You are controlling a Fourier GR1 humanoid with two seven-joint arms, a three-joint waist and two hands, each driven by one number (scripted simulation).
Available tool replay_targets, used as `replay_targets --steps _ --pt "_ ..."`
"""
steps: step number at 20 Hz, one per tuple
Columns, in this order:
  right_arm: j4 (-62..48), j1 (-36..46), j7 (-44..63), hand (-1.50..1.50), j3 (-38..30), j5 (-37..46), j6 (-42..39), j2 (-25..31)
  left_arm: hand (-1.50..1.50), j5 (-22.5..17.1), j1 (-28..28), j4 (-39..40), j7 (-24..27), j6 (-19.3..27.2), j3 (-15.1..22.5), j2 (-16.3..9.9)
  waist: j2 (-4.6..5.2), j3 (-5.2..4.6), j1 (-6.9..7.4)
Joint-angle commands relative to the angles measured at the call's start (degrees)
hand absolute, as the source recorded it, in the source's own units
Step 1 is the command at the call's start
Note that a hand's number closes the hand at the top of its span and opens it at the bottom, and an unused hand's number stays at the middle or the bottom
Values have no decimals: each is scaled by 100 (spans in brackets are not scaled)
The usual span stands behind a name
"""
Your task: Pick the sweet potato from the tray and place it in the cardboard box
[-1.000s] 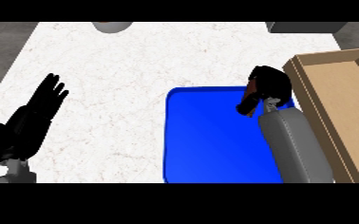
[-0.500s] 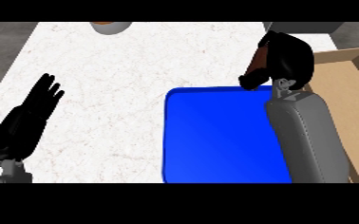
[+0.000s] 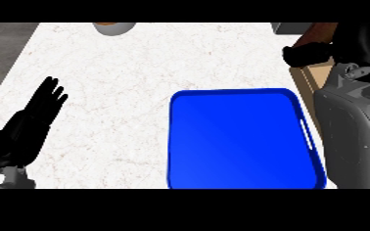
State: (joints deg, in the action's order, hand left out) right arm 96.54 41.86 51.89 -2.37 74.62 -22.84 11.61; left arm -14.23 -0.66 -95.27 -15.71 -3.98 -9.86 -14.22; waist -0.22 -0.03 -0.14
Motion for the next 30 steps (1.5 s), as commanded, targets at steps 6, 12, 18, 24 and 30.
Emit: replay_targets --steps 6,12,18,24,30 --pt "56 -438 -212 150 -747 -67 132 667 0 -70 33 289 181 -327 -142 -51 18 2 16" --pt "-473 -449 -862 150 -1244 -401 318 1263 0 230 -301 500 313 -84 -37 162 28 2 14" --pt "-1379 -1102 -1982 150 -1785 -764 1455 1644 0 67 -185 131 0 -152 -155 69 33 6 24" --pt "-2325 -1139 -2436 150 -1954 -1071 1968 1608 0 72 -263 74 -169 -82 -135 171 33 6 36" --pt "-2892 -1338 -2057 150 -2347 -1401 1661 1494 0 126 -224 274 129 -214 -244 96 36 3 30"
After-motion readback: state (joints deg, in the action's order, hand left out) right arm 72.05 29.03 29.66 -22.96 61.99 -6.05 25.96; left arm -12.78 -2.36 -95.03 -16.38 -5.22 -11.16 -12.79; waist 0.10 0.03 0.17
